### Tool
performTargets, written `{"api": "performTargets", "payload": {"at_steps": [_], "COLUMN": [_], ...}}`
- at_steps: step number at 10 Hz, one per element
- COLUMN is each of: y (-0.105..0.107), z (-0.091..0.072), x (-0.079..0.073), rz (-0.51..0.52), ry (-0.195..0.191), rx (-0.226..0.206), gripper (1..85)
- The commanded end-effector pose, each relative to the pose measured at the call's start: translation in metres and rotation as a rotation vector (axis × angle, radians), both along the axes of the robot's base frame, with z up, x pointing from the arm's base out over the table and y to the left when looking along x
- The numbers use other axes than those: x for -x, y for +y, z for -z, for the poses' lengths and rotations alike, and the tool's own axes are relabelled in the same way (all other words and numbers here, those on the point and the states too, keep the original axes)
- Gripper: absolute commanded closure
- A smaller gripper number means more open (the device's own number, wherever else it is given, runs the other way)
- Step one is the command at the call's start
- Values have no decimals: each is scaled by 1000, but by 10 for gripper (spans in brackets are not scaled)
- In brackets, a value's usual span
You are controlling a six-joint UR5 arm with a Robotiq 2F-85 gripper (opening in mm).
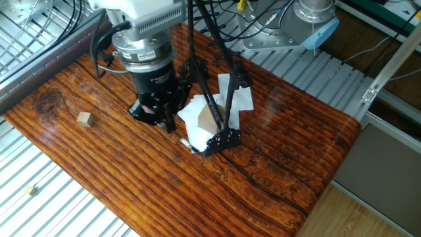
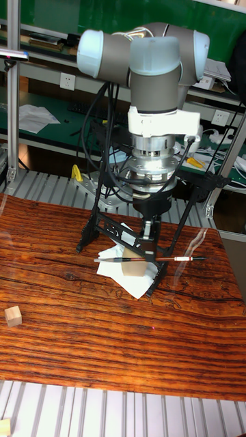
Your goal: Place the brush on the pen rack
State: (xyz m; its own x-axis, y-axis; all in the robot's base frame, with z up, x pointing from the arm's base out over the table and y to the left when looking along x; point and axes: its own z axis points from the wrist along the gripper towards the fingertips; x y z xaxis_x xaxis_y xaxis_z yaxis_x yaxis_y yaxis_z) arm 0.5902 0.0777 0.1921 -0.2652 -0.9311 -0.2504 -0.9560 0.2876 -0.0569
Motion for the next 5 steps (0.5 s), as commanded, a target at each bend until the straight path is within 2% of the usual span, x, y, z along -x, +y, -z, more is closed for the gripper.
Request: {"api": "performTargets", "payload": {"at_steps": [1,4,5], "y": [-9,-5,-9], "z": [0,-1,0], "x": [-6,-5,-5], "rz": [50,47,44], "ry": [-11,-10,-9], "rx": [24,10,27], "gripper": [847,847,847]}}
